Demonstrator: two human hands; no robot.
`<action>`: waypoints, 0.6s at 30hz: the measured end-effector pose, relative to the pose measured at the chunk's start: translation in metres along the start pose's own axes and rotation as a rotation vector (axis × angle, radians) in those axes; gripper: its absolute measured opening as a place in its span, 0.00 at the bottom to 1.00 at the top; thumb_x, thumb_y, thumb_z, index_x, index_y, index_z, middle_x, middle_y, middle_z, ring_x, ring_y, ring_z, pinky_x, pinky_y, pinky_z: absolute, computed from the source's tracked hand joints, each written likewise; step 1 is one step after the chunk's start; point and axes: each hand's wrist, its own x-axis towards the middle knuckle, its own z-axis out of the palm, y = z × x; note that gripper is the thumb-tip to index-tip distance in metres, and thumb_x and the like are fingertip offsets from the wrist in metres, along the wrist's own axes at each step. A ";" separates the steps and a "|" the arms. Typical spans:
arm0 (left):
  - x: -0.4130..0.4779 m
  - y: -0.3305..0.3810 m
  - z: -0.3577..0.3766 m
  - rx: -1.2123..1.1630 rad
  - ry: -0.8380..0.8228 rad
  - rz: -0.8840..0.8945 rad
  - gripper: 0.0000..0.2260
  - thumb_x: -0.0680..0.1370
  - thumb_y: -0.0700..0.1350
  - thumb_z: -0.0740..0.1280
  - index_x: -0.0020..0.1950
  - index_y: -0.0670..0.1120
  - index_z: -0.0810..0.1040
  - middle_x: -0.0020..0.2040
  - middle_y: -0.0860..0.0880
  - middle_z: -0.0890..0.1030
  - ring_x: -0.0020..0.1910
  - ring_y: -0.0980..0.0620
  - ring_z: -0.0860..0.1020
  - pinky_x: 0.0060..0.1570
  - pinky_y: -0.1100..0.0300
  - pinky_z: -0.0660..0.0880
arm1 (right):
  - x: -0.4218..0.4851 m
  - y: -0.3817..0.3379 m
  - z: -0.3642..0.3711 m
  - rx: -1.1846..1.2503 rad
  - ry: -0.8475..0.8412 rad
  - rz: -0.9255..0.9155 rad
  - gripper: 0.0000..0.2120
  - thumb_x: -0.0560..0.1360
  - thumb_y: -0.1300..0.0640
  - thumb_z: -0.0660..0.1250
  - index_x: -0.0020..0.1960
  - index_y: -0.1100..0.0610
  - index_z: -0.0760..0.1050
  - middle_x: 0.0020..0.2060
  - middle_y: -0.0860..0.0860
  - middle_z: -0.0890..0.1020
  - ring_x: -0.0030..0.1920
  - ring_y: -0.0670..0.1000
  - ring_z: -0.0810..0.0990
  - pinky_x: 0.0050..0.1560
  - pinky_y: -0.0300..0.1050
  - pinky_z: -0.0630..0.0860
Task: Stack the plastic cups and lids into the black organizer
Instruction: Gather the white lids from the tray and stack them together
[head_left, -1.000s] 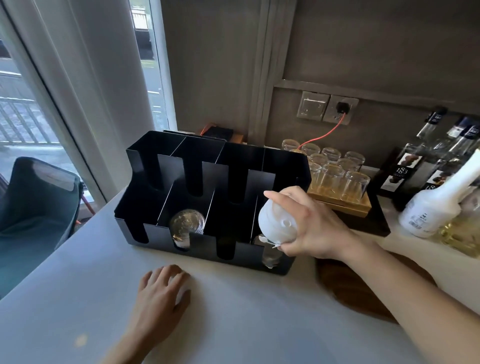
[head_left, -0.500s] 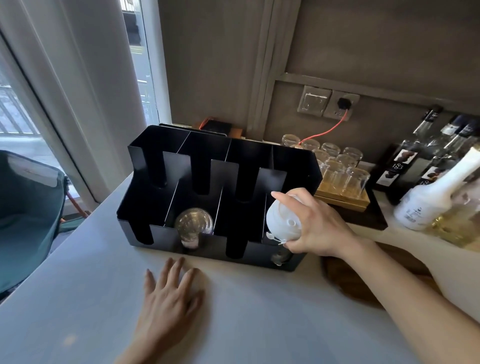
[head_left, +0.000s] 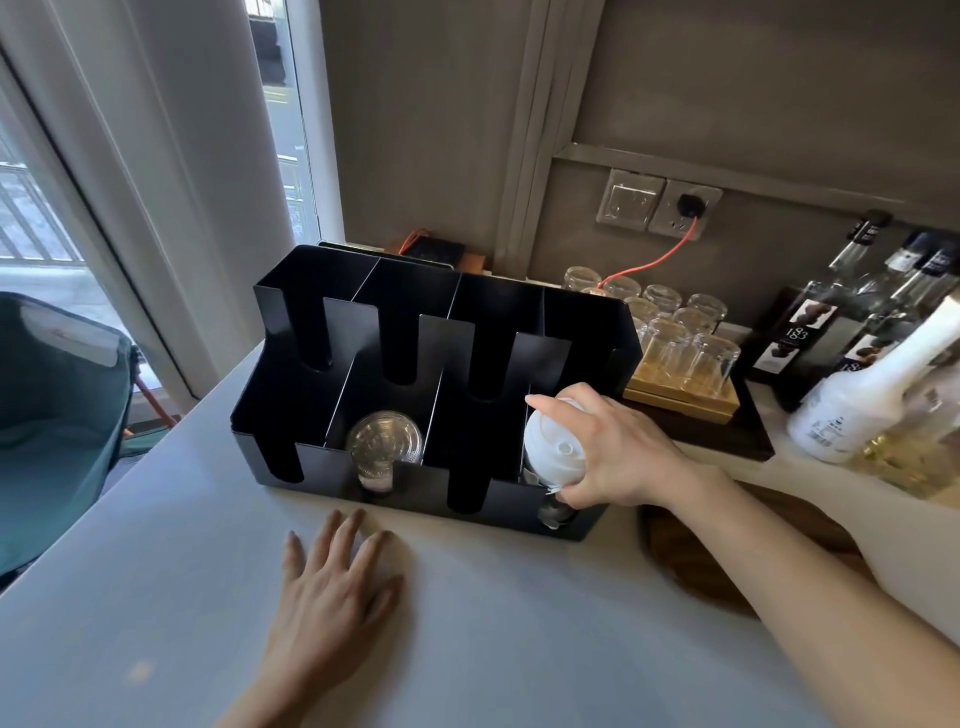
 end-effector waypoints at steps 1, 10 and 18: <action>0.000 0.000 0.000 0.000 0.009 0.002 0.23 0.78 0.62 0.56 0.66 0.51 0.76 0.71 0.43 0.76 0.74 0.39 0.70 0.69 0.32 0.60 | 0.000 0.000 -0.001 -0.003 -0.008 -0.002 0.50 0.61 0.41 0.75 0.77 0.39 0.53 0.65 0.46 0.65 0.61 0.53 0.72 0.48 0.44 0.67; -0.002 0.001 -0.001 -0.021 0.019 -0.005 0.21 0.76 0.61 0.60 0.65 0.53 0.75 0.71 0.44 0.76 0.74 0.40 0.69 0.70 0.35 0.57 | -0.001 -0.002 0.000 -0.025 -0.017 0.023 0.51 0.60 0.39 0.75 0.76 0.40 0.52 0.65 0.47 0.64 0.57 0.55 0.74 0.45 0.44 0.68; -0.002 0.001 -0.002 -0.015 0.022 -0.001 0.21 0.76 0.60 0.60 0.66 0.53 0.74 0.71 0.45 0.76 0.74 0.41 0.68 0.70 0.35 0.58 | 0.001 -0.002 0.007 -0.084 -0.014 0.046 0.52 0.61 0.38 0.73 0.77 0.49 0.51 0.66 0.50 0.64 0.61 0.56 0.72 0.50 0.47 0.72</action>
